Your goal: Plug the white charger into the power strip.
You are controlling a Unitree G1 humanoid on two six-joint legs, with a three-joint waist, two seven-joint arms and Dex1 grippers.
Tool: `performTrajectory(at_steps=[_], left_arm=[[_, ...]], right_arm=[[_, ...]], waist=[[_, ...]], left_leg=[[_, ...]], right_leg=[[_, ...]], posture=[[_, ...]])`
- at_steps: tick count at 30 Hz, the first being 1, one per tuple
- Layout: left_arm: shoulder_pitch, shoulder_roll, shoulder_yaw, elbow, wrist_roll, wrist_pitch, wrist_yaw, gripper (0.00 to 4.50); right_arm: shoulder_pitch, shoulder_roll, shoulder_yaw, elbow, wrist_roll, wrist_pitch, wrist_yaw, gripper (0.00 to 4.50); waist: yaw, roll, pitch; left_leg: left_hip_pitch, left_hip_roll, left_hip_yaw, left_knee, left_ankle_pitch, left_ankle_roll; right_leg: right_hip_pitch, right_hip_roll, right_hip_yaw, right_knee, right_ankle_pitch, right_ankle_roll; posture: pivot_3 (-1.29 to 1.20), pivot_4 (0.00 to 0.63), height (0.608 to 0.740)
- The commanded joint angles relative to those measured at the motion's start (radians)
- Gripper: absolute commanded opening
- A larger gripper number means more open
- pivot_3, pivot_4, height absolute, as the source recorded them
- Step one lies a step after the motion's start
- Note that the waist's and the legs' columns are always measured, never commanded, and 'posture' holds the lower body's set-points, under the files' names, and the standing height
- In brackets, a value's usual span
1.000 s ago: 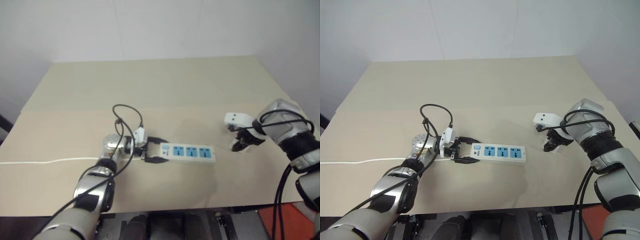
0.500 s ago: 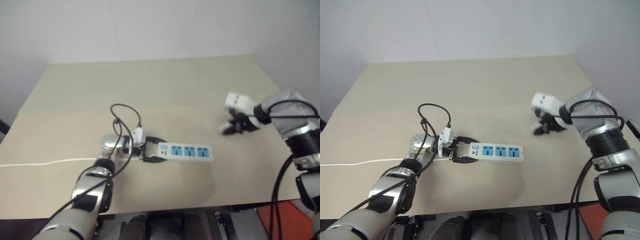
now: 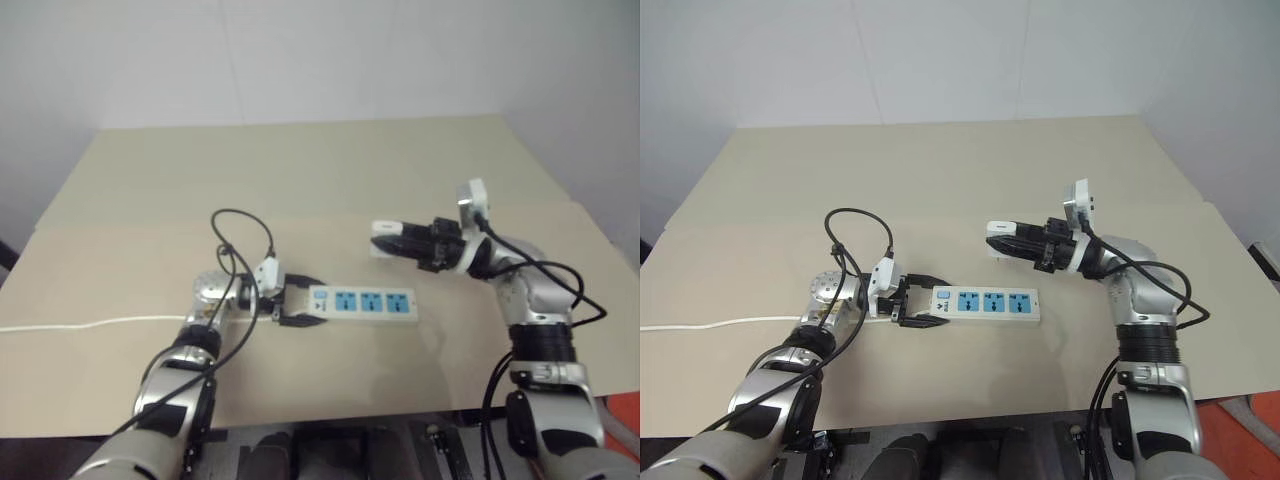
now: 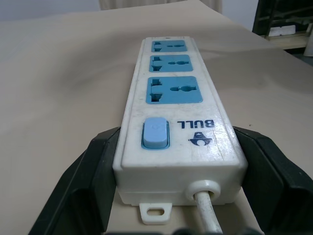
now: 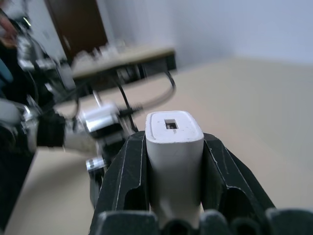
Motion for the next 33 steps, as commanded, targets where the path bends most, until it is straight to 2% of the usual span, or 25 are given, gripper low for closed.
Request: performTrajectory(at_steps=[1, 4, 12, 18, 33], left_arm=[[0.021, 0.006, -0.021, -0.071, -0.013, 0.04, 0.008, 3.24], [0.035, 0.018, -0.024, -0.097, -0.018, 0.061, 0.012, 3.24], [0.067, 0.039, -0.033, -0.166, -0.046, 0.116, 0.009, 3.24], [0.081, 0.041, -0.043, -0.199, -0.06, 0.136, 0.013, 3.24], [0.089, 0.045, -0.045, -0.202, -0.058, 0.145, 0.035, 3.24]], right_arm=[[-0.011, 0.034, 0.008, 0.054, 0.027, -0.11, 0.056, 1.1], [-0.011, 0.057, 0.056, 0.103, 0.0, -0.189, 0.119, 1.1], [-0.039, 0.077, 0.168, 0.226, -0.081, -0.306, 0.176, 1.1], [-0.068, 0.093, 0.178, 0.299, -0.085, -0.364, 0.188, 1.1], [-0.069, 0.111, 0.181, 0.366, -0.084, -0.362, 0.181, 1.1]], waist=[[-0.001, 0.0, 0.0], [-0.002, 0.0, 0.0], [-0.018, 0.0, 0.0], [-0.019, 0.0, 0.0], [-0.018, 0.0, 0.0]], left_leg=[[0.0, 0.0, 0.0, 0.0, 0.0, 0.0], [0.0, 0.0, 0.0, 0.0, 0.001, -0.001], [0.0, 0.0, 0.0, 0.0, 0.001, -0.001], [0.0, 0.0, 0.0, 0.0, 0.001, -0.002], [0.0, 0.001, 0.0, 0.0, 0.001, -0.001]], right_leg=[[0.0, 0.0, 0.0, 0.0, 0.0, 0.0], [0.0, 0.0, 0.0, 0.0, 0.0, 0.0], [-0.001, 0.0, 0.0, 0.0, 0.0, 0.0], [-0.001, 0.0, 0.0, 0.0, 0.0, 0.0], [-0.001, 0.0, 0.0, 0.0, 0.0, 0.0]], posture=[[0.0, 0.15, 0.74], [0.0, 0.15, 0.74], [0.0, 0.15, 0.74], [0.0, 0.15, 0.74], [0.0, 0.15, 0.74]])
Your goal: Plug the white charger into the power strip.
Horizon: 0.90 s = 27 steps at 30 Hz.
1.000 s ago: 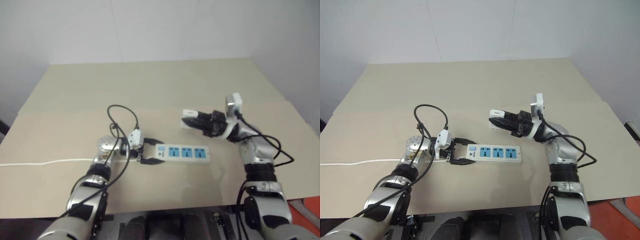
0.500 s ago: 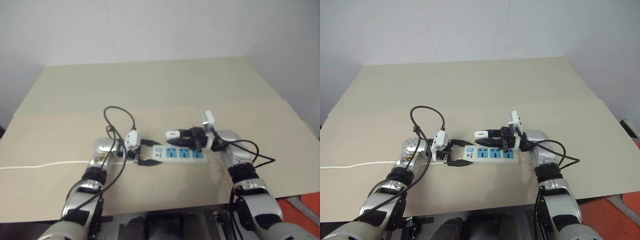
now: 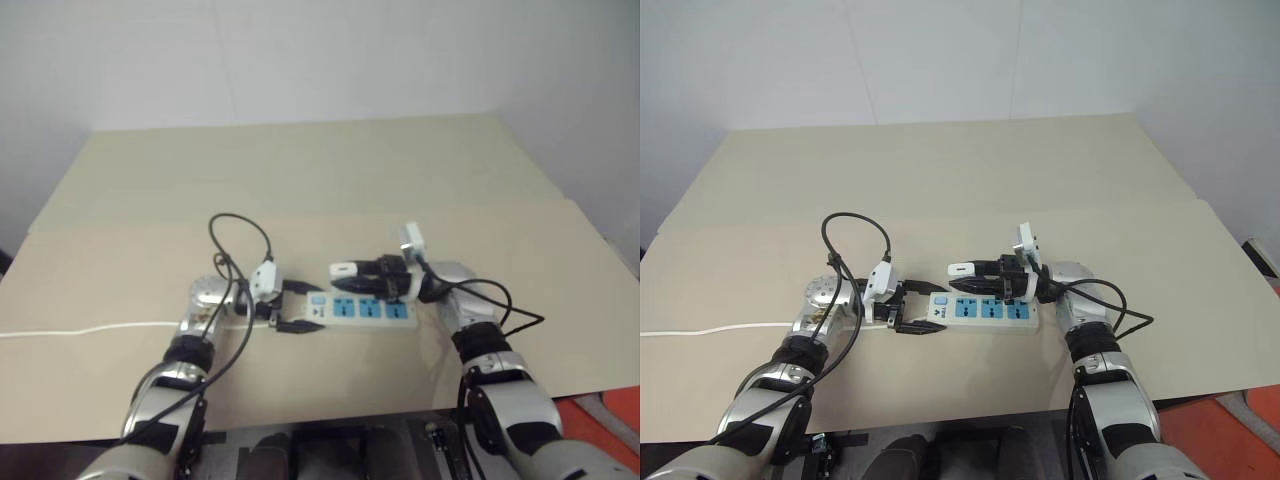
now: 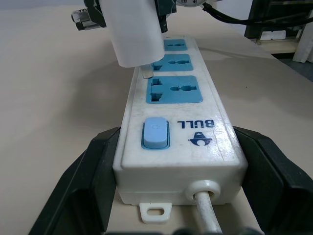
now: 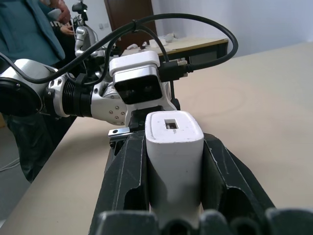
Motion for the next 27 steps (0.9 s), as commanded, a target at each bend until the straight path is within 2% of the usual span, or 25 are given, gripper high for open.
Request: performTrajectory(at_steps=[1, 14, 27], left_arm=[[0.003, 0.005, -0.006, -0.025, -0.015, 0.003, 0.009, 3.24], [0.007, 0.012, -0.007, -0.028, -0.019, -0.003, 0.003, 3.24], [0.001, 0.015, -0.008, -0.012, -0.023, -0.018, 0.002, 3.24]], right_arm=[[-0.005, 0.018, -0.011, -0.01, 0.013, -0.017, 0.009, 1.1], [0.012, 0.016, -0.013, 0.046, -0.02, -0.054, 0.008, 1.1], [0.081, -0.039, -0.014, 0.059, -0.033, -0.085, 0.013, 1.1]], waist=[[0.0, 0.0, 0.0], [0.0, 0.0, 0.0], [0.003, 0.001, -0.001]], left_leg=[[0.0, 0.0, 0.0, 0.0, 0.0, 0.0], [0.0, 0.0, 0.0, 0.0, 0.0, 0.0], [0.002, 0.0, 0.0, 0.0, -0.002, 0.003]], right_leg=[[0.0, 0.0, 0.0, 0.0, 0.0, 0.0], [0.0, 0.0, 0.0, 0.0, 0.0, 0.0], [0.003, 0.0, 0.0, 0.0, 0.0, 0.0]], posture=[[0.0, 0.15, 0.74], [0.0, 0.15, 0.74], [0.0, 0.15, 0.74]])
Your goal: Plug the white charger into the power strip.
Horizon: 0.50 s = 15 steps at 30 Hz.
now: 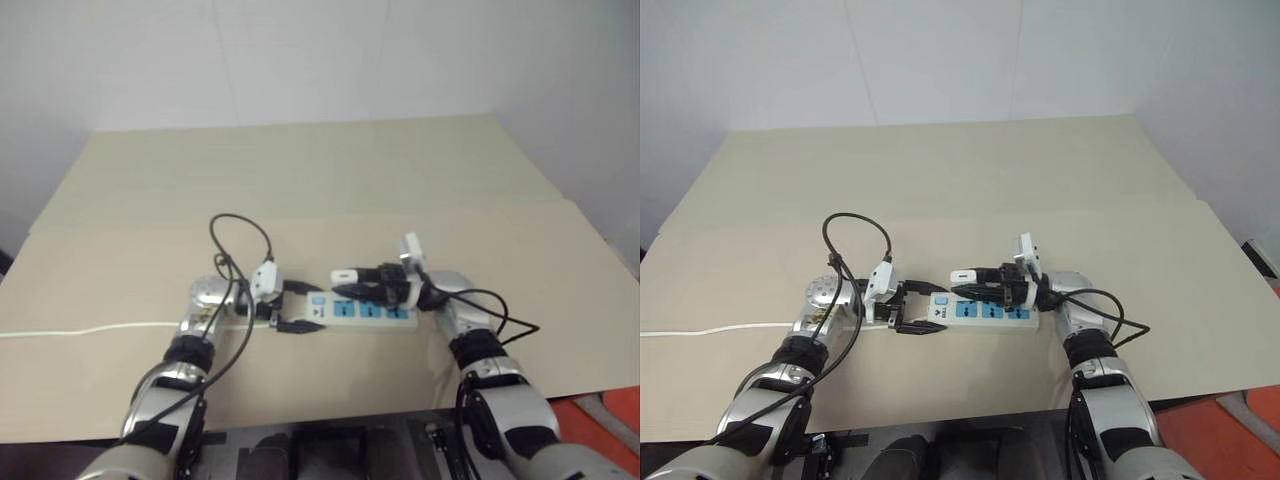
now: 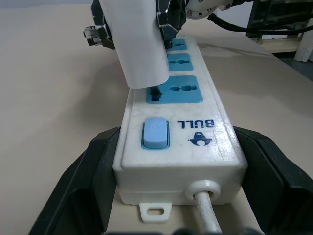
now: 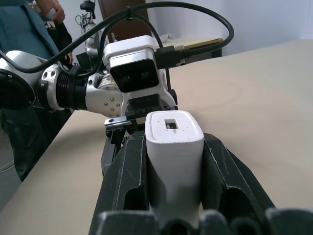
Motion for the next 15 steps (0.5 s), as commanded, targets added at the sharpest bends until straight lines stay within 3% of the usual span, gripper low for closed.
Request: performTrajectory(at_steps=[1, 15], left_arm=[[0.0, 0.012, 0.006, -0.009, -0.02, -0.019, -0.005, 3.24], [-0.027, 0.004, -0.002, 0.028, -0.019, -0.038, -0.005, 3.24]], right_arm=[[0.051, -0.047, -0.006, -0.002, -0.019, -0.005, 0.015, 1.1], [0.093, -0.081, 0.014, 0.003, -0.04, -0.033, 0.029, 1.1]], waist=[[0.002, 0.0, 0.0], [0.015, 0.0, 0.0]], left_leg=[[0.0, 0.0, 0.0, 0.0, 0.0, 0.001], [0.009, 0.0, -0.001, -0.002, -0.002, 0.003]], right_leg=[[0.0, 0.0, 0.0, 0.0, 0.0, 0.0], [0.011, 0.0, -0.001, -0.004, 0.0, 0.0]], posture=[[0.0, 0.15, 0.74], [0.0, 0.15, 0.74]])
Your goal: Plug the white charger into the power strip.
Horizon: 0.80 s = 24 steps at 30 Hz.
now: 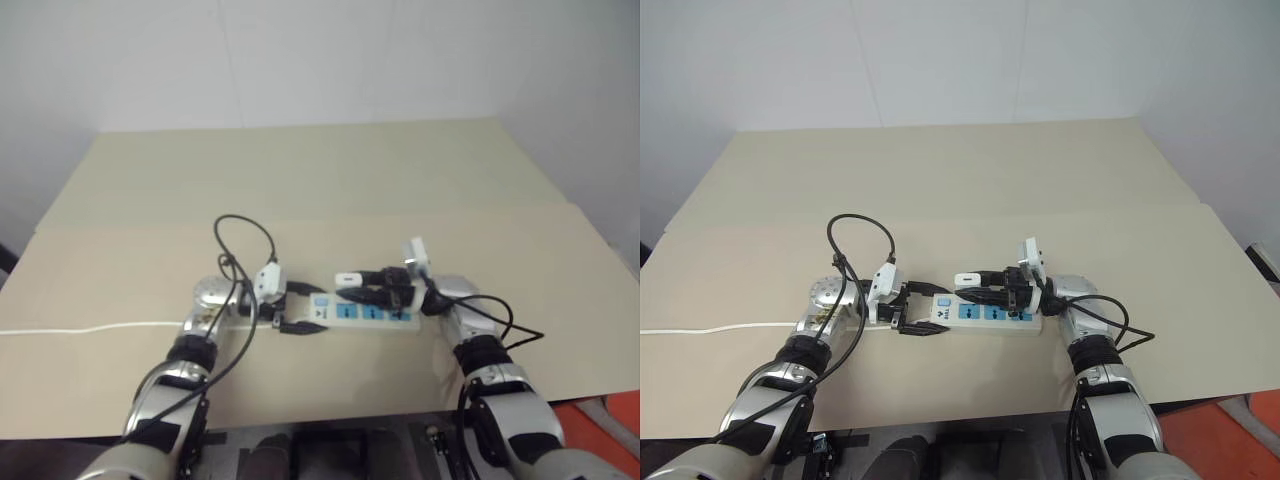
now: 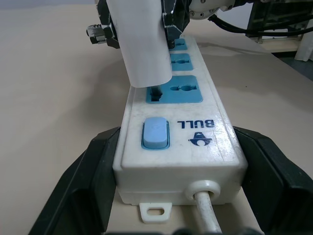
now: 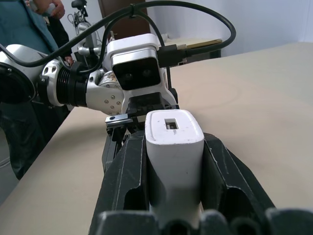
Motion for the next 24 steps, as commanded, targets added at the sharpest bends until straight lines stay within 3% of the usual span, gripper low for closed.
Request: performTrajectory(at_steps=[1, 24], left_arm=[[-0.016, 0.018, 0.014, -0.003, -0.021, -0.018, -0.01, 3.24], [0.001, 0.025, 0.012, -0.017, -0.029, -0.013, -0.009, 3.24]], right_arm=[[0.059, -0.064, 0.013, 0.035, -0.049, -0.014, 0.03, 1.1], [0.033, -0.17, 0.066, 0.192, -0.119, -0.122, -0.046, 1.1]], waist=[[0.005, 0.0, 0.0], [0.014, 0.0, 0.0]], left_leg=[[0.001, 0.0, 0.0, 0.0, 0.0, 0.0], [0.007, 0.0, 0.0, 0.0, 0.0, 0.0]], right_leg=[[0.001, 0.0, 0.0, -0.001, 0.0, 0.0], [0.006, 0.0, 0.001, -0.003, 0.0, 0.0]], posture=[[0.0, 0.15, 0.74], [0.0, 0.15, 0.74]])
